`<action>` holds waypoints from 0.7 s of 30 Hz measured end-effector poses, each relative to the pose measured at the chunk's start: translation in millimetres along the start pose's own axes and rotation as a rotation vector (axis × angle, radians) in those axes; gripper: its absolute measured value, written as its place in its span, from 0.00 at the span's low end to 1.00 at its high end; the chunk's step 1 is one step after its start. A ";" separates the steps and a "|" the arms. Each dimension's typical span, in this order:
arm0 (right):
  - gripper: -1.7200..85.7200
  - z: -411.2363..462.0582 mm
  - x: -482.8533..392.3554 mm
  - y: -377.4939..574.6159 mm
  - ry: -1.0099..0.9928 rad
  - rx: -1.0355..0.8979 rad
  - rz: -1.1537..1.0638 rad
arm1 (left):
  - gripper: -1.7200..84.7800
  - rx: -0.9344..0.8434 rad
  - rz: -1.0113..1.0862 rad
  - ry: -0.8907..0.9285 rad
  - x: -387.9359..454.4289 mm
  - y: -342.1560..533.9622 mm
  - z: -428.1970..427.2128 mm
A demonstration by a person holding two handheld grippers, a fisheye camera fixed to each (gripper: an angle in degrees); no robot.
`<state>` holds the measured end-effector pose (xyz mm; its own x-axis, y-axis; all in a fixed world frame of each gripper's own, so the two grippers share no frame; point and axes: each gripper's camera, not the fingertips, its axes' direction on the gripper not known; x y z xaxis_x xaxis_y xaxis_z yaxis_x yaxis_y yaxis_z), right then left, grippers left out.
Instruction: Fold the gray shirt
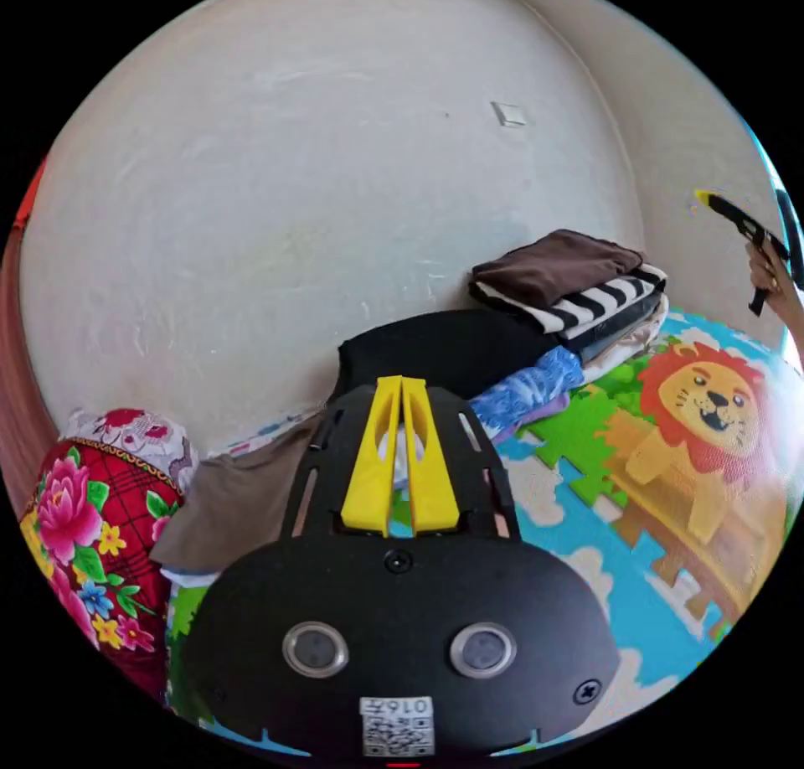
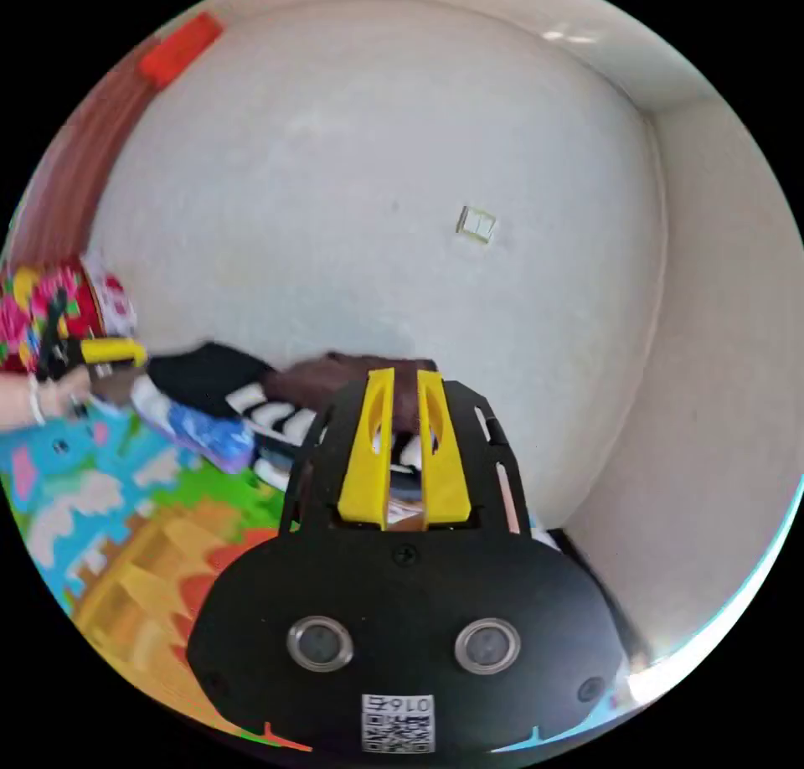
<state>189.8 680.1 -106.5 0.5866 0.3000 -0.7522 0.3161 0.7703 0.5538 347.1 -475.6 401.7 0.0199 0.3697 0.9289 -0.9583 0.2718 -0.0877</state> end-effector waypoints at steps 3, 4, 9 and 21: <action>0.03 -23.1 -13.5 27.3 -0.177 0.130 0.279 | 0.03 -0.153 -0.083 -0.173 -43.6 51.0 15.9; 0.03 -21.0 -27.5 41.6 -0.230 0.132 0.328 | 0.03 -0.183 -0.127 -0.163 -52.7 58.2 18.6; 0.06 28.3 -114.1 107.3 -0.493 0.000 0.082 | 0.14 -0.337 -0.180 -0.019 -82.6 85.5 54.8; 0.12 62.9 -182.6 133.8 -0.537 -0.094 -0.190 | 0.06 -0.451 -0.287 0.015 -77.9 114.2 138.6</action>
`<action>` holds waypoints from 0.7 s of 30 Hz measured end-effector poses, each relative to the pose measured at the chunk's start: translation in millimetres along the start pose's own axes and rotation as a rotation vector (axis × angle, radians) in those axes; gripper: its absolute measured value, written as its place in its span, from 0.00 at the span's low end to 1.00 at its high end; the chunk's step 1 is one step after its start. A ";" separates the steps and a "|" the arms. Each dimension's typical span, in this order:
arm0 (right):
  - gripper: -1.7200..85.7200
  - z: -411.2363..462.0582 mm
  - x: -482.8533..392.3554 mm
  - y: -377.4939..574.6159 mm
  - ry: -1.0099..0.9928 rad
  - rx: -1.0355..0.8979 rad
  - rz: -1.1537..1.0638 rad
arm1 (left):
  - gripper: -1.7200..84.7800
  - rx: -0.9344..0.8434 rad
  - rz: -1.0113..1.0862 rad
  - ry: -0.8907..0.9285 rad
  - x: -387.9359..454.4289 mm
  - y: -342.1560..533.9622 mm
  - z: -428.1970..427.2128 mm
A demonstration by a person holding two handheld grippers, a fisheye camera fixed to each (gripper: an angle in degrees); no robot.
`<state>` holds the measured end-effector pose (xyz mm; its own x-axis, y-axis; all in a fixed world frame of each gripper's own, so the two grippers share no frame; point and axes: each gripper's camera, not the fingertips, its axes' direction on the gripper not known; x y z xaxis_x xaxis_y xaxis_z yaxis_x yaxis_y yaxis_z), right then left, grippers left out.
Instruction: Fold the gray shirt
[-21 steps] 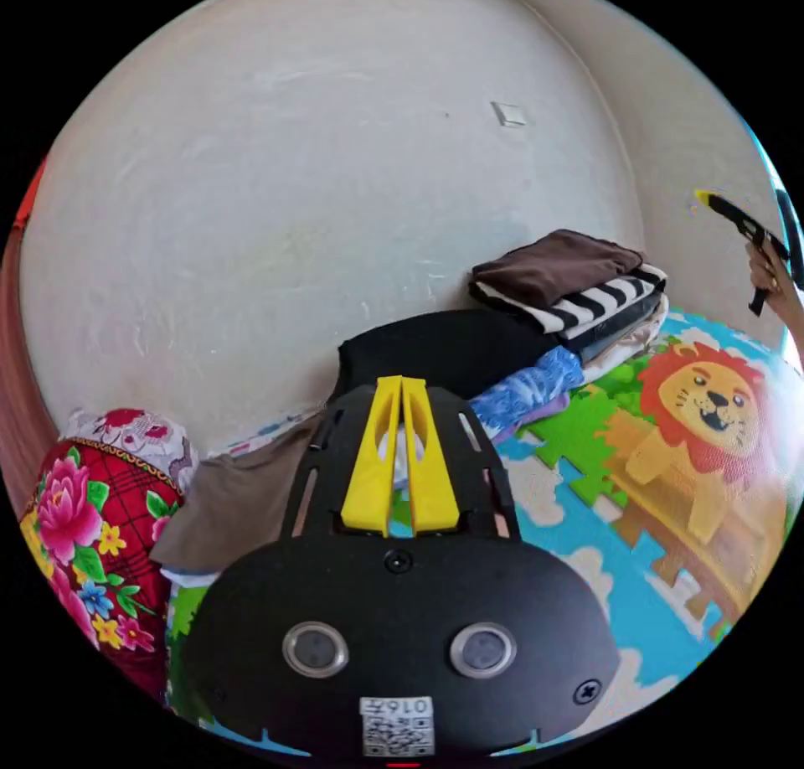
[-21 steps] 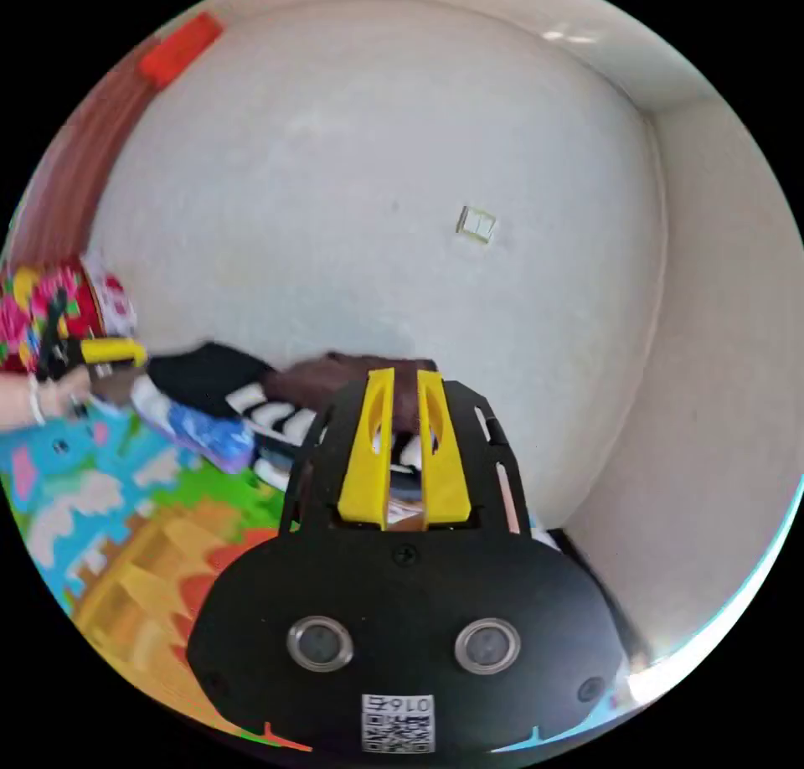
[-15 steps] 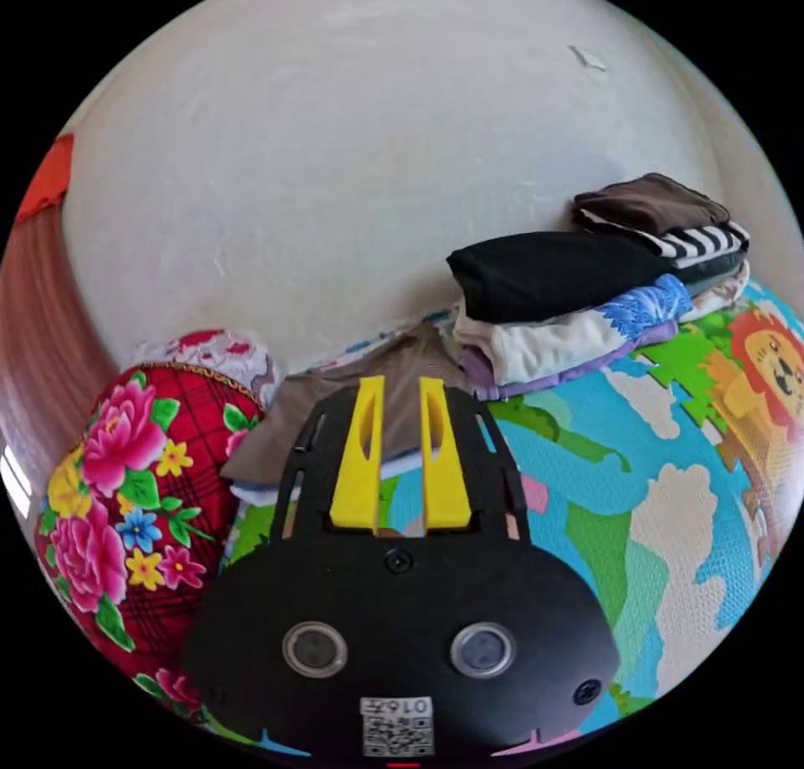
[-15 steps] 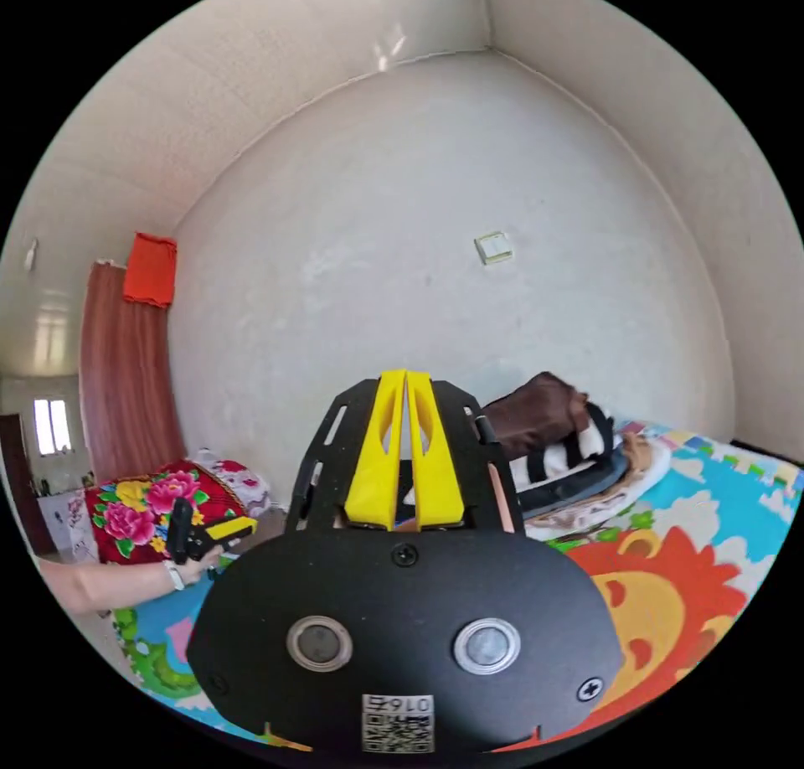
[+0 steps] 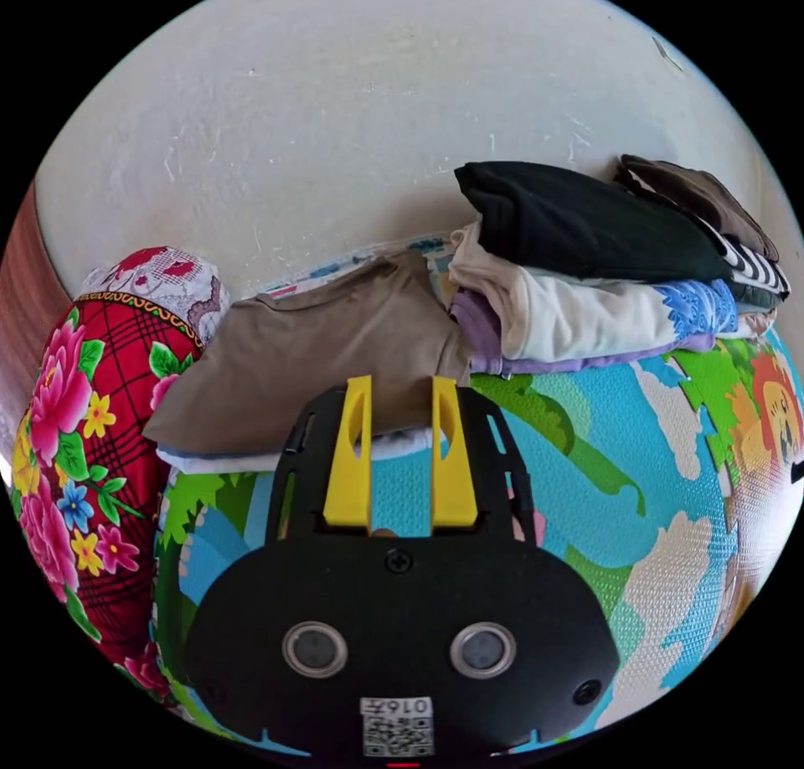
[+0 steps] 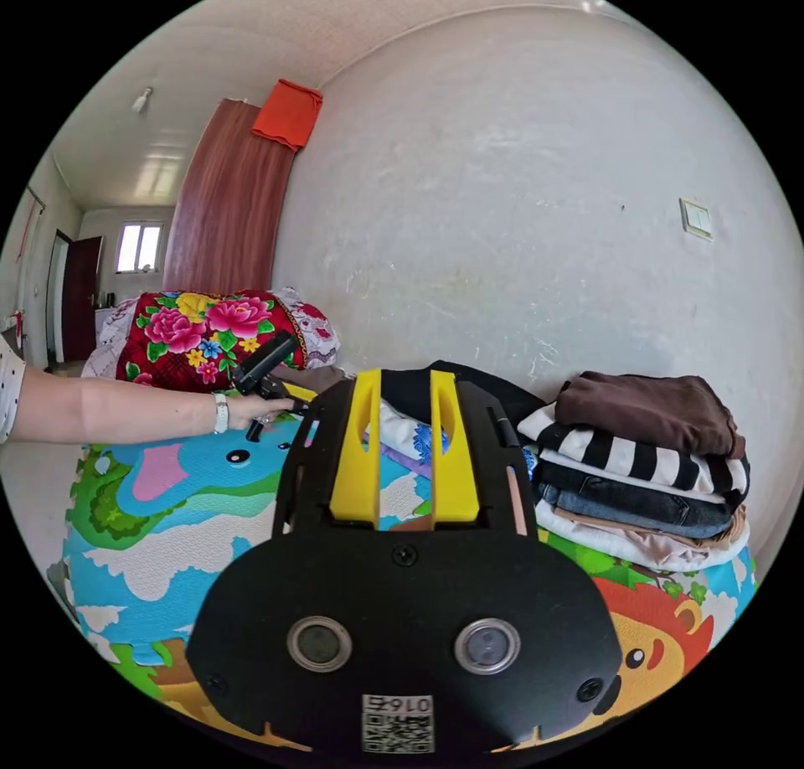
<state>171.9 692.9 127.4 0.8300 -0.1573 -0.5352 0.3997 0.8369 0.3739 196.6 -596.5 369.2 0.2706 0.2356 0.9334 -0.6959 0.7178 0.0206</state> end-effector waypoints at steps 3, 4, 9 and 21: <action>0.12 6.2 -5.1 -8.7 0.026 0.001 -0.011 | 0.01 0.019 -0.043 0.033 -16.5 -2.9 -27.9; 0.12 8.6 -5.8 -13.7 0.011 -0.001 -0.008 | 0.01 0.029 -0.057 0.041 -20.9 -2.7 -36.4; 0.12 14.1 -11.7 -42.0 0.008 0.010 -0.003 | 0.01 0.196 0.137 -0.090 -5.4 11.1 -150.1; 0.11 40.8 -51.5 -141.5 -0.095 0.006 -0.054 | 0.05 0.150 0.372 -0.112 59.6 2.3 -201.6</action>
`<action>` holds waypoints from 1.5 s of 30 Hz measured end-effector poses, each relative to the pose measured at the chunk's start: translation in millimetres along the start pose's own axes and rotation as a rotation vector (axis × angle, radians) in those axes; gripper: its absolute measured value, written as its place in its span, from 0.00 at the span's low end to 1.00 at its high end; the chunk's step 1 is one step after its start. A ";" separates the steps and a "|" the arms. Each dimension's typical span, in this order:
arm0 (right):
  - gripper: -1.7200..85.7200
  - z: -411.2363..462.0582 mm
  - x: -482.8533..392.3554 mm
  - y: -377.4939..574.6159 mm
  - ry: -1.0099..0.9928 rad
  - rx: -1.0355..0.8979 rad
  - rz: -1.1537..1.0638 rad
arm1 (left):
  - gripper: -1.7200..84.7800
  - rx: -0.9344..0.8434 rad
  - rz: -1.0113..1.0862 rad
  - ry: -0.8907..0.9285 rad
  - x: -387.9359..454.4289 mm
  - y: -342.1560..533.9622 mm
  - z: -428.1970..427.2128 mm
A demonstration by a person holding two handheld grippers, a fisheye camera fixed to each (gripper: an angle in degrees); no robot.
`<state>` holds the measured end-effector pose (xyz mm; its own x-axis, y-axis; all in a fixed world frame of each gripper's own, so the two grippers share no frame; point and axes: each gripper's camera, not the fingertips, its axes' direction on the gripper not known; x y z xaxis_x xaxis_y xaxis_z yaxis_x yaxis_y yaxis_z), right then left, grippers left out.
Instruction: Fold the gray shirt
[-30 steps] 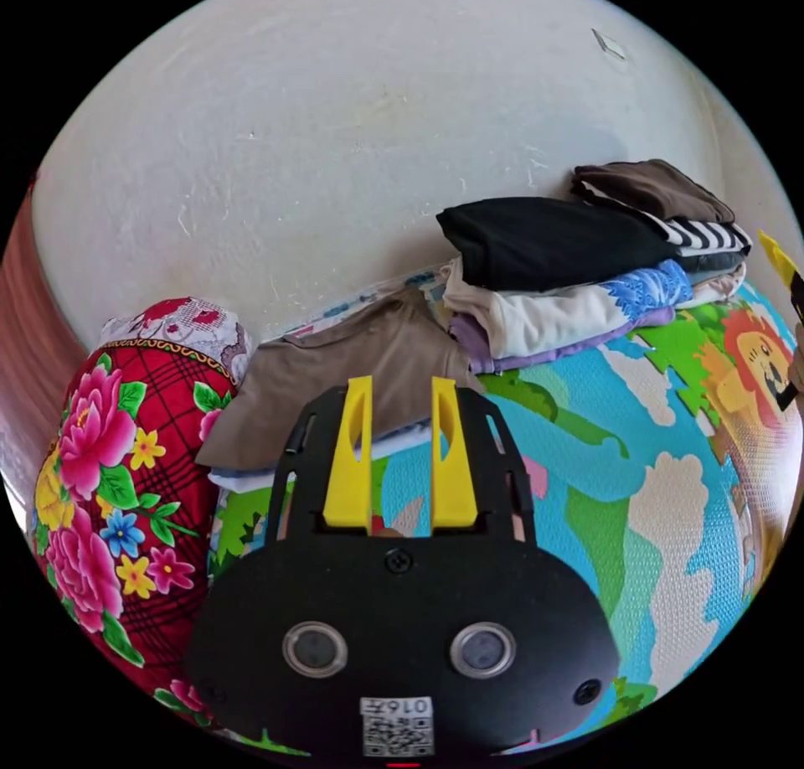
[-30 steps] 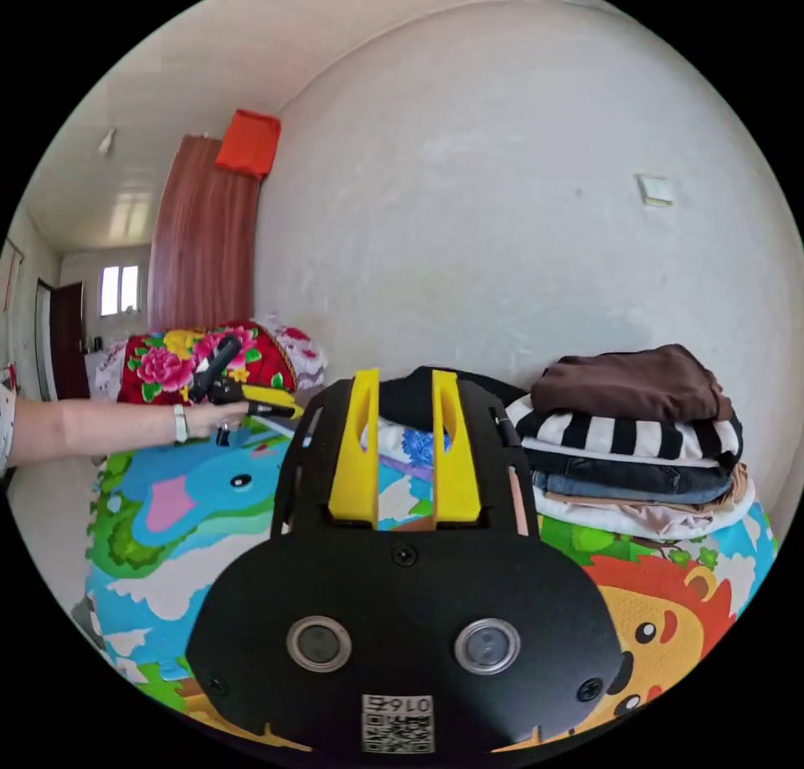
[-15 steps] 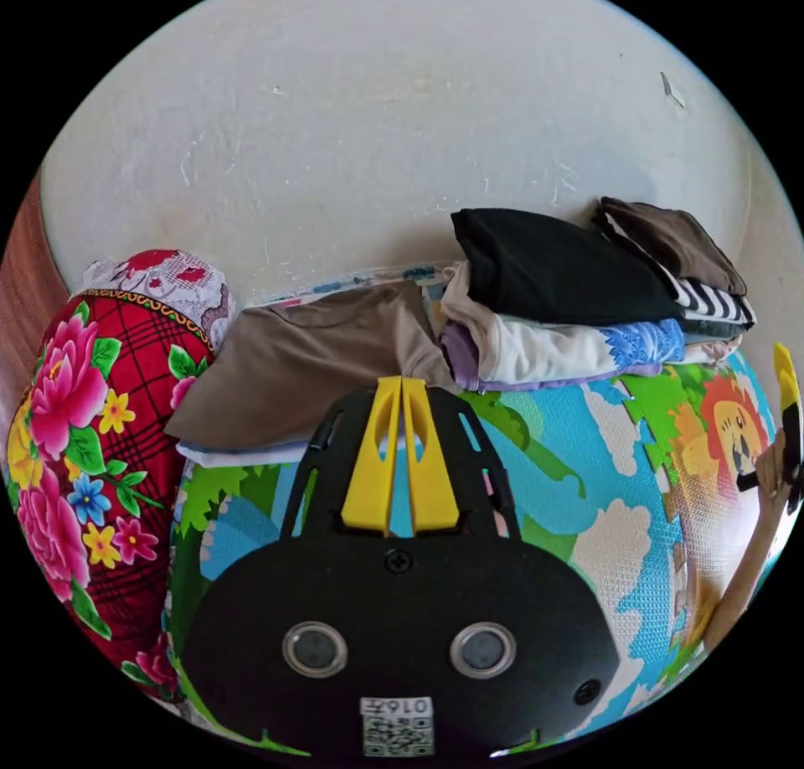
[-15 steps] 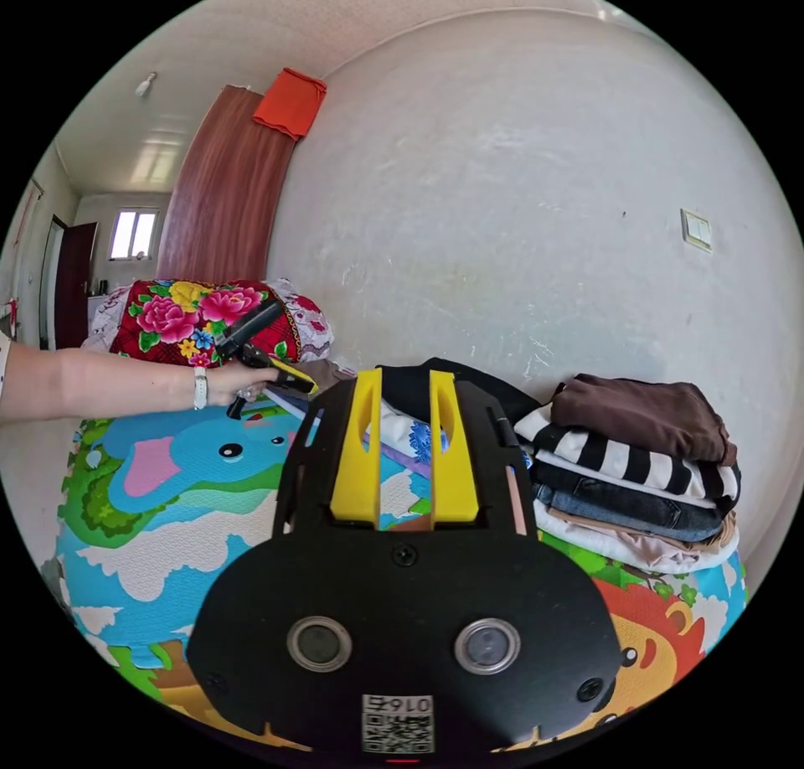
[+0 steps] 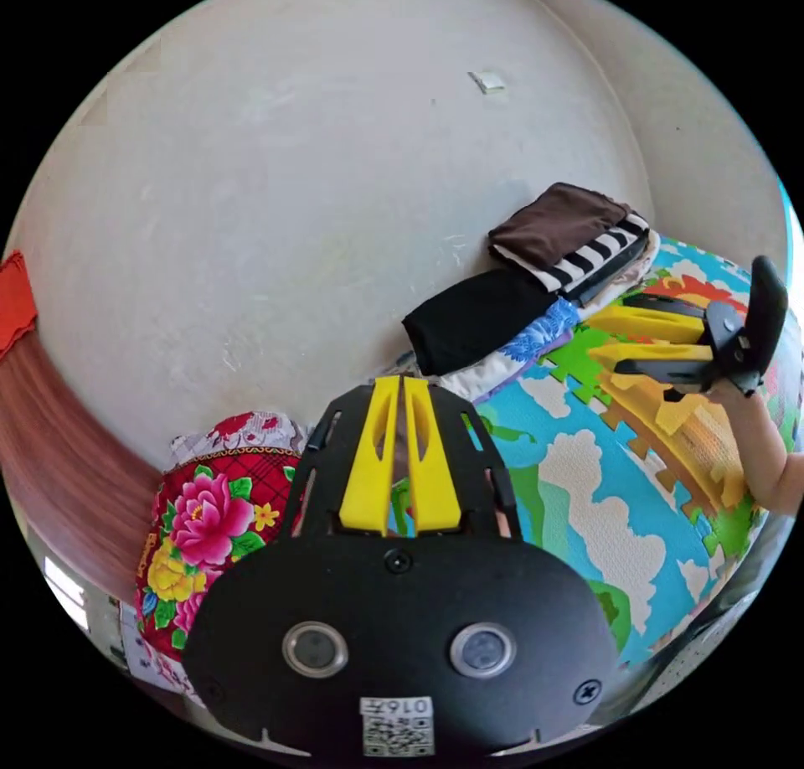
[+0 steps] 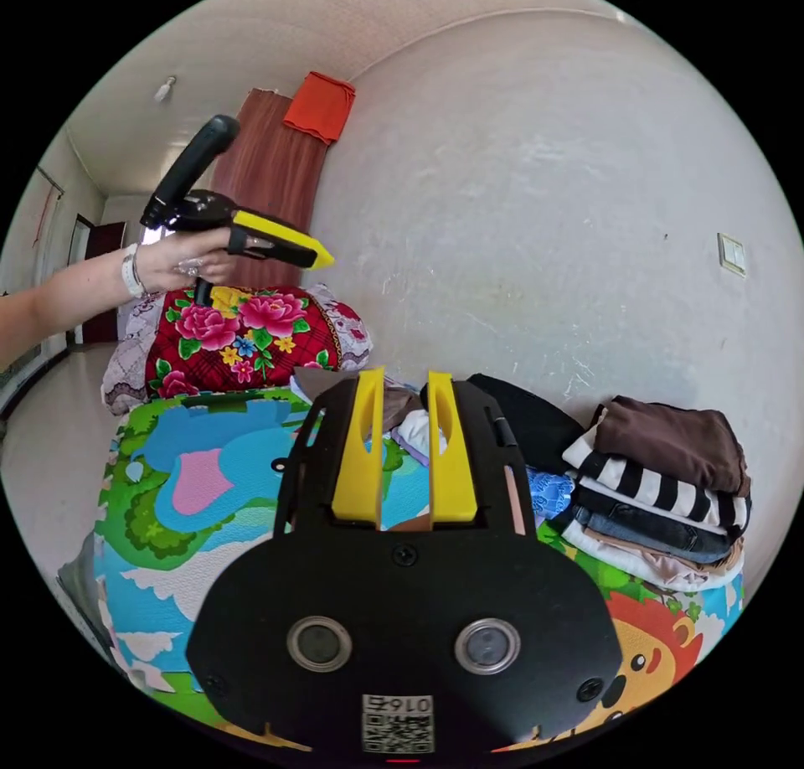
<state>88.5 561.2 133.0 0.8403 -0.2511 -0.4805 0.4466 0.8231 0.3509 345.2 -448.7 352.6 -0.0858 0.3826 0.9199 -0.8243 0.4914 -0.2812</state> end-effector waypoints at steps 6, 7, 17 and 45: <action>0.12 48.3 18.3 -36.1 -0.110 -0.089 0.115 | 0.13 -0.313 -0.198 0.098 11.9 20.6 155.4; 0.12 60.6 21.3 -42.5 -0.136 -0.122 0.125 | 0.14 -0.332 -0.217 0.104 11.7 23.0 166.6; 0.14 155.0 20.6 -94.1 -0.236 -0.366 0.112 | 0.02 -0.311 -0.274 0.201 -5.5 48.0 214.9; 0.05 -17.8 23.3 -385.3 -0.316 0.000 -0.300 | 0.02 0.422 -0.170 0.811 -97.8 113.9 -184.3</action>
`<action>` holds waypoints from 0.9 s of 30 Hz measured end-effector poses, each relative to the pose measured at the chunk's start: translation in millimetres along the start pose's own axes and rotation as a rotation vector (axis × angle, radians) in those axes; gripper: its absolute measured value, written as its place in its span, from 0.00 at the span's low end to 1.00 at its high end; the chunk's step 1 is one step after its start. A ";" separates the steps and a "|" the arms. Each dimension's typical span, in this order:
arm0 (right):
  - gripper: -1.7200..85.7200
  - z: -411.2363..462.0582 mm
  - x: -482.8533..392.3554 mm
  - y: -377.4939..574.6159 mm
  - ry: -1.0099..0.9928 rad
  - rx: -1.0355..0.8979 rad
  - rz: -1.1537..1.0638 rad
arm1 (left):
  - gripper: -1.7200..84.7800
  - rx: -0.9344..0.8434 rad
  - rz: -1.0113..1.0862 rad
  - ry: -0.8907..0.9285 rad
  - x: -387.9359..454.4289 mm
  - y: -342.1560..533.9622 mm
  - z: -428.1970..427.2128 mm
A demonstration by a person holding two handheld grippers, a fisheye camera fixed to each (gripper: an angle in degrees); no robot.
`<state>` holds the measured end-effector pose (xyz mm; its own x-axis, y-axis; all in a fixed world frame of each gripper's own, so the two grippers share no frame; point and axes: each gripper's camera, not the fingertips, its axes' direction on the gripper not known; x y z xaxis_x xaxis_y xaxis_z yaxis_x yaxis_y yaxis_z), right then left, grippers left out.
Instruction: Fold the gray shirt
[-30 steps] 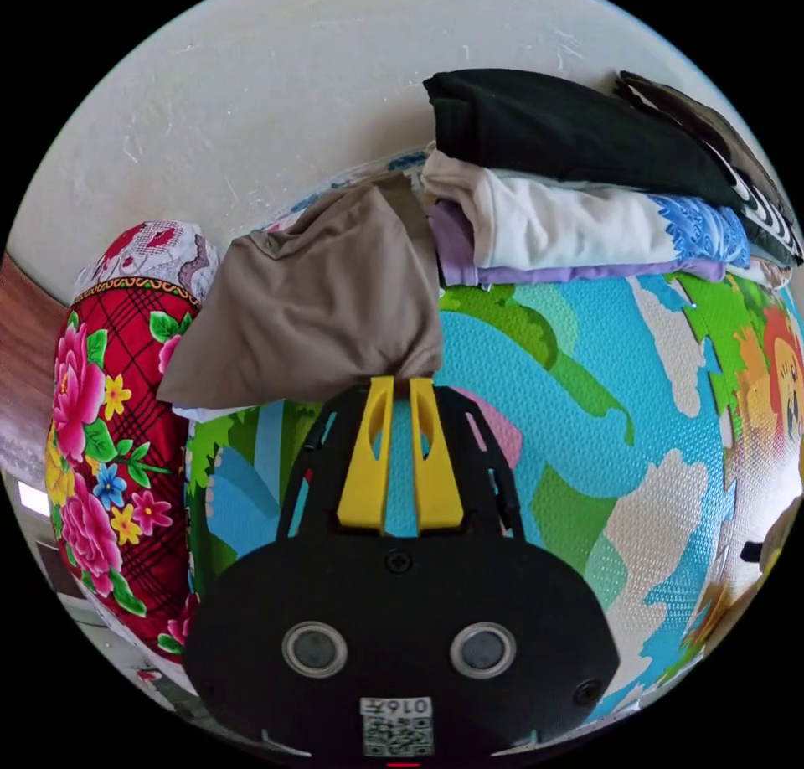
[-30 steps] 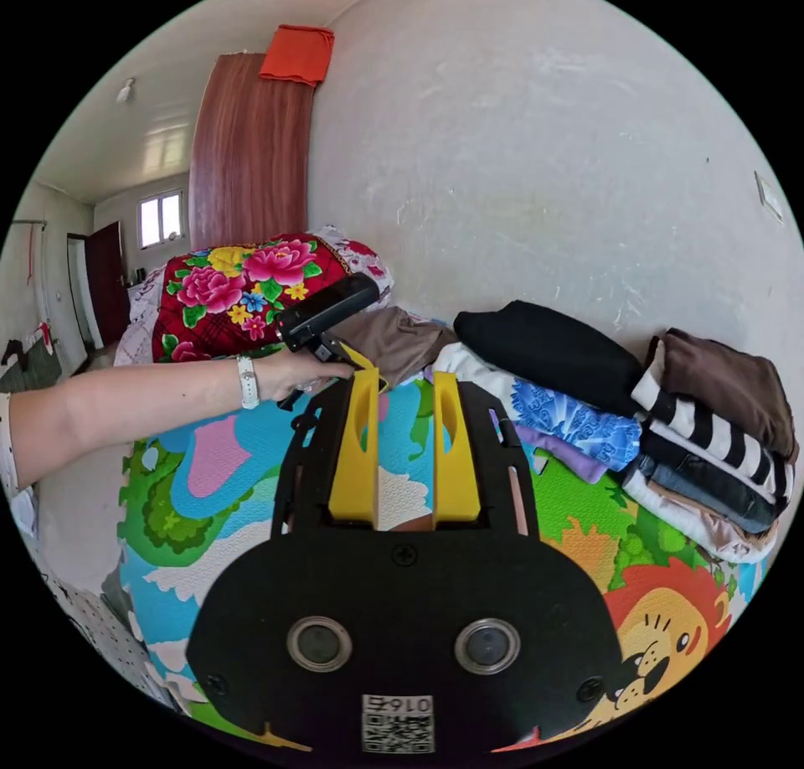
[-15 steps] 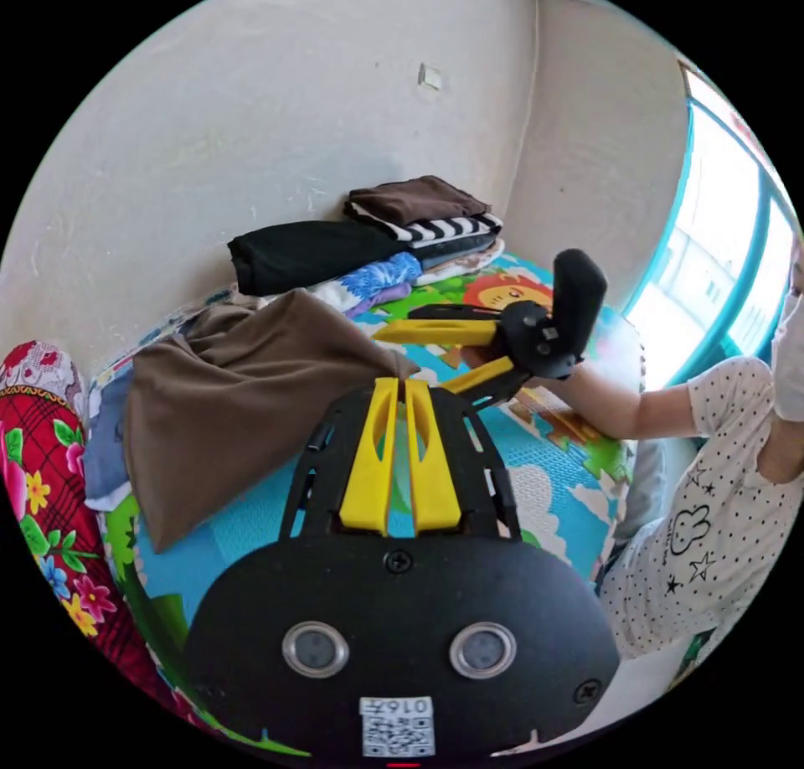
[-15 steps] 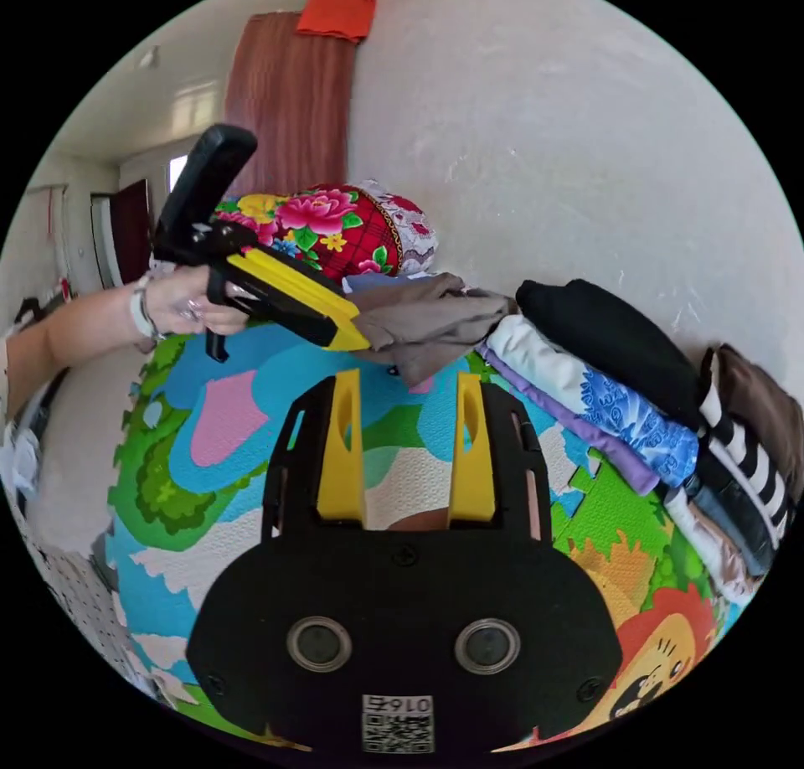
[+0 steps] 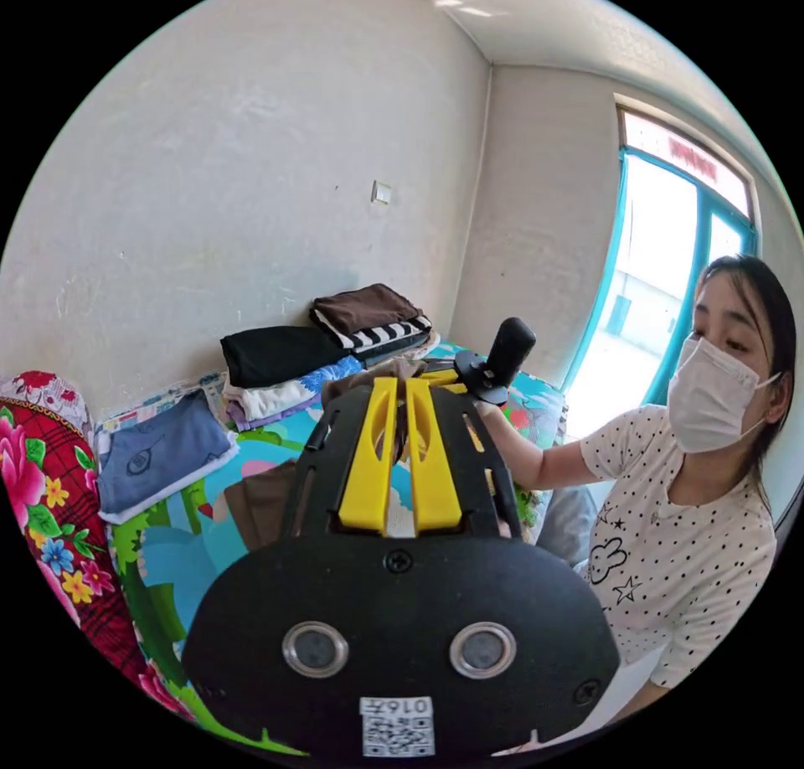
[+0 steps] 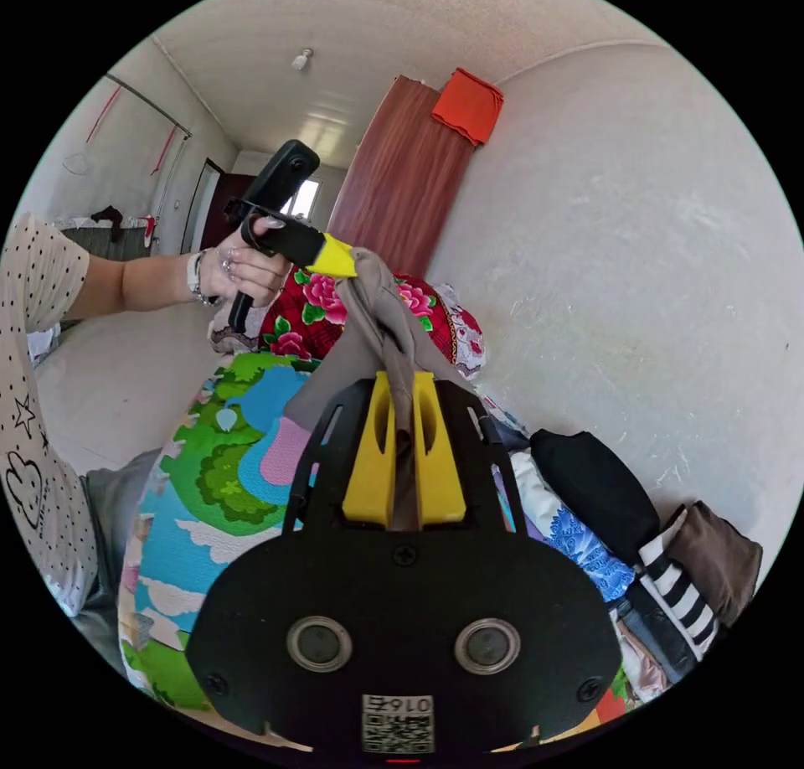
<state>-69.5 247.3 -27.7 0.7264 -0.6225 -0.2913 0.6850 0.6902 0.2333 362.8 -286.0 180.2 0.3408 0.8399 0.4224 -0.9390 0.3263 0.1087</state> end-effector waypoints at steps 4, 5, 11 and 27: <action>0.05 -81.8 -7.9 -41.8 0.118 0.044 -0.021 | 0.04 0.007 0.004 0.057 26.0 -13.8 -5.1; 0.05 -106.3 -11.7 -50.1 0.145 0.054 -0.019 | 0.05 0.006 0.016 0.081 34.9 -16.4 -1.8; 0.05 -186.9 -24.8 -62.0 0.306 -0.066 0.043 | 0.03 0.080 0.000 0.198 63.8 -18.7 19.4; 0.12 -228.1 -21.9 124.8 0.146 -0.501 0.632 | 0.02 -0.390 -0.260 0.136 155.8 69.2 140.3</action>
<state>-12.6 431.3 -203.9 0.9287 -0.0298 -0.3697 0.0171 0.9992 -0.0375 344.4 -193.4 379.8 0.5896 0.7494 0.3014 -0.7430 0.6495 -0.1615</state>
